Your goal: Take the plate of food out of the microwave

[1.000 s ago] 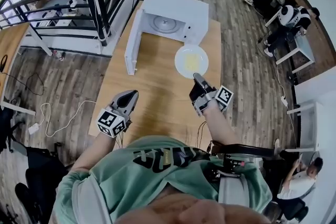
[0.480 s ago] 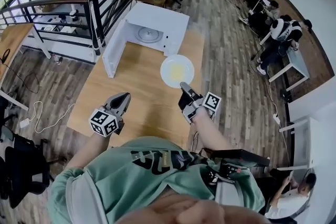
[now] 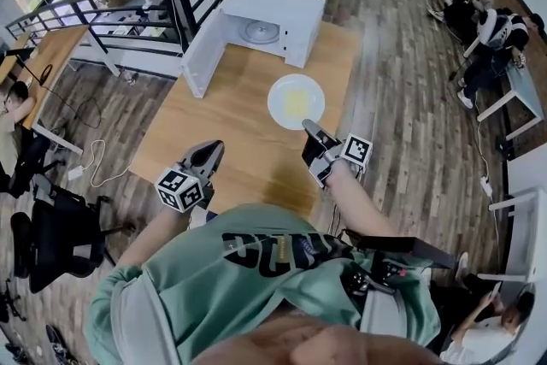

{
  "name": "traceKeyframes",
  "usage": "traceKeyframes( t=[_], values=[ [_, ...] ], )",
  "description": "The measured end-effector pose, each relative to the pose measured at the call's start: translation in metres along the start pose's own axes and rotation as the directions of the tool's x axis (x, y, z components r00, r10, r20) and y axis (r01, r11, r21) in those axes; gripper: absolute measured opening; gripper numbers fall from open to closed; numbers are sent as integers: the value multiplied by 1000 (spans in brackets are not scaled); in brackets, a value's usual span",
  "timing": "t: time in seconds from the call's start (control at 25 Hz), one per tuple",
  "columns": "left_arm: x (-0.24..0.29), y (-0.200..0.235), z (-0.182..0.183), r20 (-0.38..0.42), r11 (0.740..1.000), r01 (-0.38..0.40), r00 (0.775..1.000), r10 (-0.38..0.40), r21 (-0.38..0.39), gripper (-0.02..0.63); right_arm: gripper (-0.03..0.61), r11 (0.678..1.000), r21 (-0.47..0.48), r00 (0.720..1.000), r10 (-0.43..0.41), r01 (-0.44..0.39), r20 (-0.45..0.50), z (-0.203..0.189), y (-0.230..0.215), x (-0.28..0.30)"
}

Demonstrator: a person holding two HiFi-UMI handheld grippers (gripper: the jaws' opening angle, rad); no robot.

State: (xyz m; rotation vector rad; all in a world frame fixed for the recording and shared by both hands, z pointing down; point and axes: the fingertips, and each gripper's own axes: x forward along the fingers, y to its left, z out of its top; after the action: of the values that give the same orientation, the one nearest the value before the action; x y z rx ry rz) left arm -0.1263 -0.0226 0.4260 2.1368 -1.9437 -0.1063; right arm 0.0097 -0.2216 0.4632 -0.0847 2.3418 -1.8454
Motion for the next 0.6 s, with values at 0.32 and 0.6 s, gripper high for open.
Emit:
traceKeyframes(
  t=[0.32,0.6],
  values=[
    [-16,46,4,-2,994,107,994,-107,31,5,18,996,-61,998,-59,61,25,-43,-10,16],
    [-39,89,-20,-36,987,161,986,-161,19,4,18,982,-55,983,-181,181,0,-94,-65,29]
  ],
)
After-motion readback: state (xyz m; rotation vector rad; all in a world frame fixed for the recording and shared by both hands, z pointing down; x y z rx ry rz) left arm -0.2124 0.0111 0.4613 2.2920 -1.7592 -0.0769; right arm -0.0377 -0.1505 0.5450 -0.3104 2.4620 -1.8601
